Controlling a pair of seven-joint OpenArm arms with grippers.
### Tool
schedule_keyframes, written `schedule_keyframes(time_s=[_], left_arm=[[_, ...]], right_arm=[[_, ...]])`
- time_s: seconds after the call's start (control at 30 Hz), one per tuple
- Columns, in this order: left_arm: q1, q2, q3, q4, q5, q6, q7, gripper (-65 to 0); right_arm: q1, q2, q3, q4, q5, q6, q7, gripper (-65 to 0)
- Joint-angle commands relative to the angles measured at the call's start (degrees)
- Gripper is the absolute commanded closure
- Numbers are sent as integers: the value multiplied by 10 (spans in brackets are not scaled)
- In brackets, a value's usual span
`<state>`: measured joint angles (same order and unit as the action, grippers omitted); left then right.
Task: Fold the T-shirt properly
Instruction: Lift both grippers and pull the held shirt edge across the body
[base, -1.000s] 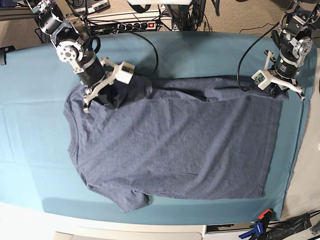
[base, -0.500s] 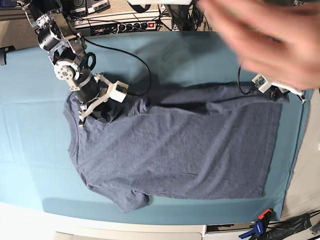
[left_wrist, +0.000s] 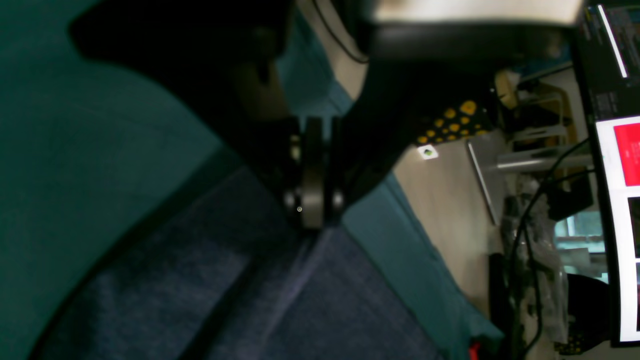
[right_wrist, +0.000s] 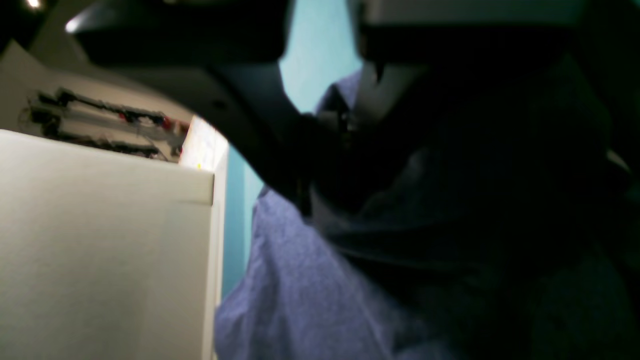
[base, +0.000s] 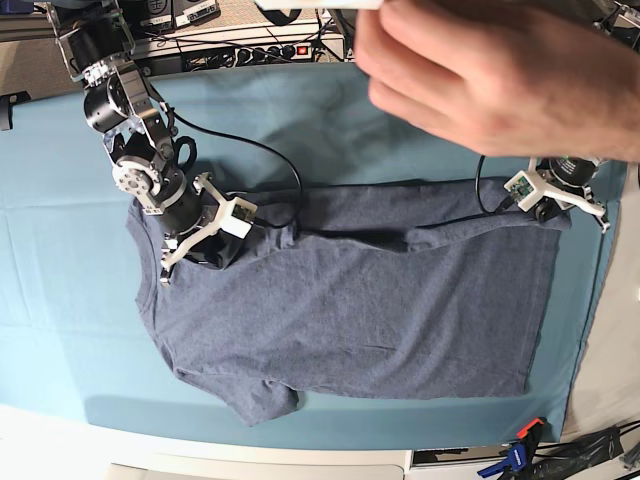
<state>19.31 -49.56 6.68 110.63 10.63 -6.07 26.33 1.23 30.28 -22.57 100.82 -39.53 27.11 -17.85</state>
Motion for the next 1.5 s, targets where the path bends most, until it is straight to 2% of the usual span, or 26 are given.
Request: schedule_keyframes(time_s=[0.0,0.3,0.53,0.9,1.4,1.47], left_arm=[[-5,-11,-5,7,4,8,-9,0],[-26,-11,-5,6,-10,8,-19,0],[-59,-11,-5,-26,-49,-28,-35,0],[-81,-10,-4,-50,-77,-44,-50,0],[-82,-9,-4,-50,-79,-46,-63,0],[-89,-9,-4,-51,-79,-56,-63,0]], right_arm=[[15,7,5,2,-1,-8,8,0],[47,7,5,-37,25,-8,9,0],[46,7,5,-38,27,-8,5,0],[46,7,5,-38,27,-8,4,0],[46,7,5,-38,27,-8,2,0],[46,7,5,-38,27,-8,0,0]])
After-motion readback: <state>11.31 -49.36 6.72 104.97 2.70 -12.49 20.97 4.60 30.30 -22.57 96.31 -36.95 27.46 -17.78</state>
